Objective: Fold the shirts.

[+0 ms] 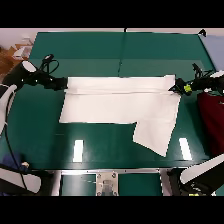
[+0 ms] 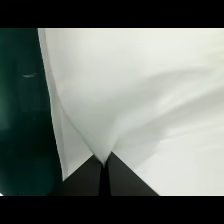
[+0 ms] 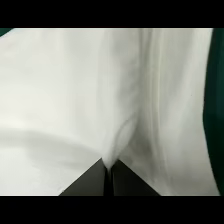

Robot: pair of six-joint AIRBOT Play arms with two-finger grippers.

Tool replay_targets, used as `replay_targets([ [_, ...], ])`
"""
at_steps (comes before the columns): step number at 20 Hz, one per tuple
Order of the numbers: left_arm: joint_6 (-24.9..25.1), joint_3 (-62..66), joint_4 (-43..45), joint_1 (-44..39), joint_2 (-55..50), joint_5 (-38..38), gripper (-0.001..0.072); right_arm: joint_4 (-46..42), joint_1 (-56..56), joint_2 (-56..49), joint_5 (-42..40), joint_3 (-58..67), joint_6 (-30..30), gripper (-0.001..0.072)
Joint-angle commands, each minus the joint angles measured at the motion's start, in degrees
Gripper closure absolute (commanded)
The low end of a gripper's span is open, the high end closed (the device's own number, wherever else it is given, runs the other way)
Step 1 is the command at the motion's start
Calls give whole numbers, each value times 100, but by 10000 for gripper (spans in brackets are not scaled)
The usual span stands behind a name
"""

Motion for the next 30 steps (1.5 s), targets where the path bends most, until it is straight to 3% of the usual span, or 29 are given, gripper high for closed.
replay_targets([
  [1,-236,0,376,-31,-68,-461,686,-70,4,13,50,-61,15,697],
  [7,-466,0,450,-31,-68,-326,684,-66,26,13,79,-59,13,682],
  [8,-579,2,450,-31,-68,-345,653,-66,26,15,131,-44,17,517],
  [9,-584,9,450,-24,-66,-452,352,-72,4,28,236,4,17,418],
  [10,-640,9,485,-9,-48,-614,159,-90,-52,55,415,105,90,414],
  [13,-752,146,752,168,-15,-1419,164,-437,-380,334,767,317,732,424],
  [14,-861,249,831,295,-15,-1834,327,-612,-518,485,907,313,951,451],
  [15,-896,345,833,437,-15,-2295,664,-732,-632,614,1123,295,1060,589],
  [16,-940,402,833,535,-13,-2669,686,-820,-737,774,1325,197,1156,696],
  [19,-1029,-20,1016,601,374,-3097,687,-846,-857,1451,1410,-728,1259,697],
  [24,-1095,-2697,1025,612,2590,-2072,686,-1434,-1019,3206,1213,-3405,1316,697],
  [27,-1246,-4000,800,612,3891,-1320,684,-1434,-1309,4323,632,-4715,1370,696],
  [28,-1362,-4284,623,612,4127,-1069,526,-1429,-1344,4583,433,-5040,1370,690],
  [29,-1458,-4557,321,612,4266,-734,127,-1394,-1351,4721,264,-5285,1370,548],
  [30,-1493,-4765,-7,612,4280,-457,32,-1259,-1349,4745,144,-5440,1370,337],
])
